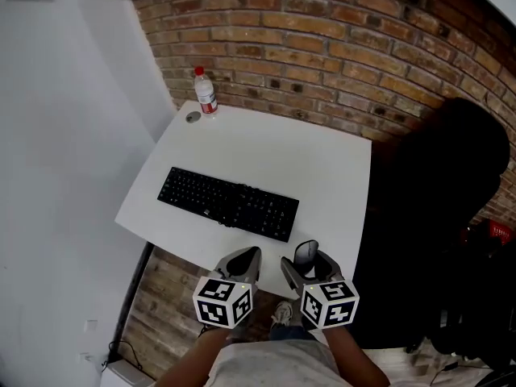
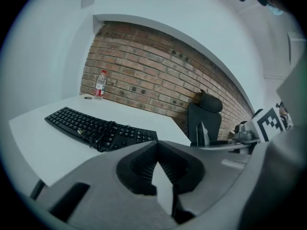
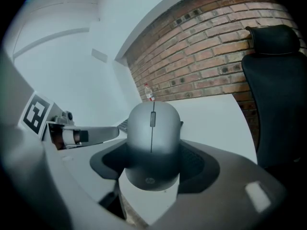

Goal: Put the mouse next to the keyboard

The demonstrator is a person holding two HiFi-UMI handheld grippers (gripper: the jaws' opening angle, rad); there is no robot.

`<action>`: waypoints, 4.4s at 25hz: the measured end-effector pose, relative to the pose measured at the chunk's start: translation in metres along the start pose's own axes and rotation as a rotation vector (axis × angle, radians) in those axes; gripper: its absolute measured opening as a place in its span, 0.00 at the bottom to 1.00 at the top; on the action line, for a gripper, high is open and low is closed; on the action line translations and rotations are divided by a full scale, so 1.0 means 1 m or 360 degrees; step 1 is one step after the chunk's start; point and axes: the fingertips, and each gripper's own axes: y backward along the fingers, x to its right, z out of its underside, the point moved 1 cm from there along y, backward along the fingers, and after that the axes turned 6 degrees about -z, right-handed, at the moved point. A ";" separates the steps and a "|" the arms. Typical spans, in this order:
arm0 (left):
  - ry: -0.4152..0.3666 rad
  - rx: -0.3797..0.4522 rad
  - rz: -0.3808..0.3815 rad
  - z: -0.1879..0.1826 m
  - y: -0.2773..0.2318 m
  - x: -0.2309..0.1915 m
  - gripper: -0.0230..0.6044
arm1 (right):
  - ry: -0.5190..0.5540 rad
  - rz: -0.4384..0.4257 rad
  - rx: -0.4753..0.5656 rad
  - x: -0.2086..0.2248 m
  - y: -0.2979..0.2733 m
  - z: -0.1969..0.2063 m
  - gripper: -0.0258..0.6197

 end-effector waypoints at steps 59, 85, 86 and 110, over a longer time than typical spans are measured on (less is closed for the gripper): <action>-0.0225 -0.0232 0.0743 -0.101 -0.135 -0.102 0.02 | -0.0463 0.1053 -0.0455 0.117 -0.082 0.016 0.52; -0.0260 -0.0111 0.0658 -0.127 -0.117 -0.078 0.02 | -0.0090 0.0810 -0.0037 0.077 -0.074 -0.081 0.31; -0.0272 -0.0093 0.0651 -0.130 -0.115 -0.074 0.02 | -0.0053 0.0785 -0.0013 0.071 -0.074 -0.090 0.30; -0.0282 0.0088 0.0420 -0.137 -0.074 -0.051 0.02 | 0.0187 0.0379 0.0231 0.005 -0.063 -0.137 0.05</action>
